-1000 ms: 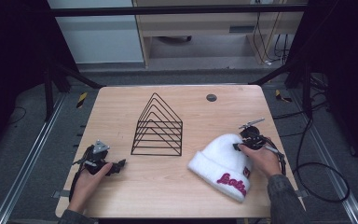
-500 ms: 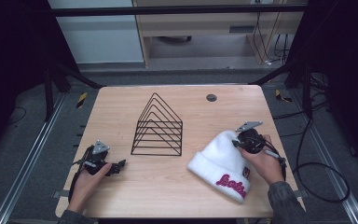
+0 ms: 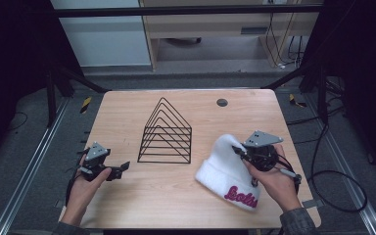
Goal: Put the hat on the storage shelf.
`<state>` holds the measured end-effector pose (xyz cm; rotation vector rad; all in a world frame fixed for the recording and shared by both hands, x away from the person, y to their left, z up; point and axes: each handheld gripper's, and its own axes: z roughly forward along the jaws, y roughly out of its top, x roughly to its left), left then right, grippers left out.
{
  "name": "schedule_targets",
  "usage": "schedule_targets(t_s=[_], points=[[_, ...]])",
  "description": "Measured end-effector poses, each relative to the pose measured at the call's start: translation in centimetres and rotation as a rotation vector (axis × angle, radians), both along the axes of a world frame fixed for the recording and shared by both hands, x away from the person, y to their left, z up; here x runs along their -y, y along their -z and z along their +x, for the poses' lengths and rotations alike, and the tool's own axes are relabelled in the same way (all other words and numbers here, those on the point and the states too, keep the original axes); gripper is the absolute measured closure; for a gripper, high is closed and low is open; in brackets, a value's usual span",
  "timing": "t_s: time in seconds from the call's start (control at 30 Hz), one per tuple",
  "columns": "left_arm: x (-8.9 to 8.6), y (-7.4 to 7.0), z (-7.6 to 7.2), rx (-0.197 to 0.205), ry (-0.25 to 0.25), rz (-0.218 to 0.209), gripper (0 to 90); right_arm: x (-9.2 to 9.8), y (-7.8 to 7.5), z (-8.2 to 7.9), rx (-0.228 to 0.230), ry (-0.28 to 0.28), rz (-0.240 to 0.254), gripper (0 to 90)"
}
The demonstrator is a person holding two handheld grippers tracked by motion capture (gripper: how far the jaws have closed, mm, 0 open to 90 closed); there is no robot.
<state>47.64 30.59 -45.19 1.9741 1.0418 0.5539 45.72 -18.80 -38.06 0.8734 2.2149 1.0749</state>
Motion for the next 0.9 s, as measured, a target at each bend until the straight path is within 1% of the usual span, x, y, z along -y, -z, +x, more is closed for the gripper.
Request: schedule_targets(t_s=[0.07, 0.1, 0.13, 0.17, 0.2, 0.23, 0.27, 0.3, 0.33, 0.37, 0.4, 0.43, 0.47, 0.5, 0.53, 0.57, 0.63, 0.7, 0.83, 0.87, 0.9], points=[[0.0, -0.7, -0.1, 0.004, 0.012, 0.000, 4.8, -0.3, -0.8, -0.4, 0.016, -0.017, 0.009, 81.8], [0.0, -0.7, -0.1, 0.004, 0.012, 0.000, 4.7, -0.4, -1.2, -0.5, 0.025, -0.026, 0.012, 81.8], [0.0, -1.2, -0.1, 0.006, 0.021, -0.011, 4.6, -0.5, -1.6, -0.6, 0.029, -0.030, 0.018, 81.8], [0.0, -1.2, -0.1, 0.006, 0.021, -0.011, 4.5, -0.5, -1.6, -0.6, 0.029, -0.030, 0.018, 81.8], [0.0, -1.6, -0.2, 0.007, 0.027, -0.012, 4.5, -0.8, -2.4, -0.9, 0.047, -0.051, 0.025, 81.9], [0.1, -2.2, -0.2, 0.017, 0.036, -0.021, 4.2, -1.0, -2.8, -1.0, 0.053, -0.060, 0.032, 81.9], [0.1, -2.2, -0.2, 0.017, 0.036, -0.021, 4.0, -1.0, -2.8, -1.0, 0.053, -0.060, 0.032, 81.9], [0.1, -2.9, -0.2, 0.031, 0.040, -0.021, 4.1, -1.3, -3.7, -1.2, 0.076, -0.077, 0.037, 81.9], [0.1, -3.3, -0.3, 0.038, 0.044, -0.027, 4.1, -1.4, -4.2, -1.3, 0.087, -0.084, 0.041, 82.0], [0.1, -3.3, -0.3, 0.038, 0.044, -0.027, 4.1, -1.6, -4.7, -1.4, 0.099, -0.092, 0.041, 82.0], [0.2, -3.7, -0.3, 0.045, 0.054, -0.035, 4.1, -1.6, -4.7, -1.4, 0.099, -0.092, 0.041, 82.0], [0.3, -3.9, -0.4, 0.049, 0.057, -0.044, 4.0, -1.8, -5.6, -1.4, 0.121, -0.108, 0.044, 82.0], [0.5, -4.6, -0.4, 0.060, 0.068, -0.039, 4.0, -1.9, -6.0, -1.3, 0.131, -0.110, 0.044, 82.0], [0.7, -5.0, -0.5, 0.065, 0.075, -0.034, 4.0, -1.9, -6.5, -1.1, 0.138, -0.112, 0.048, 82.0], [0.7, -5.0, -0.5, 0.065, 0.075, -0.034, 4.0, -1.9, -6.9, -1.0, 0.148, -0.115, 0.054, 82.0], [1.1, -5.6, -0.5, 0.076, 0.086, -0.027, 4.0, -1.9, -7.4, -0.8, 0.156, -0.118, 0.058, 82.0], [1.6, -6.3, -0.5, 0.082, 0.107, -0.026, 4.0, -2.0, -8.2, -0.4, 0.168, -0.120, 0.061, 82.1], [1.8, -6.8, -0.4, 0.082, 0.119, -0.029, 4.0, -2.1, -9.0, 0.0, 0.174, -0.122, 0.067, 82.1], [2.4, -7.8, -0.3, 0.095, 0.131, -0.014, 4.1, -2.6, -10.3, 0.6, 0.190, -0.126, 0.061, 82.1], [2.5, -8.1, -0.3, 0.100, 0.138, -0.015, 4.2, -2.7, -10.6, 0.7, 0.194, -0.126, 0.065, 82.1], [2.5, -8.1, -0.3, 0.100, 0.138, -0.015, 4.2, -2.7, -11.0, 0.7, 0.201, -0.125, 0.074, 82.1]])
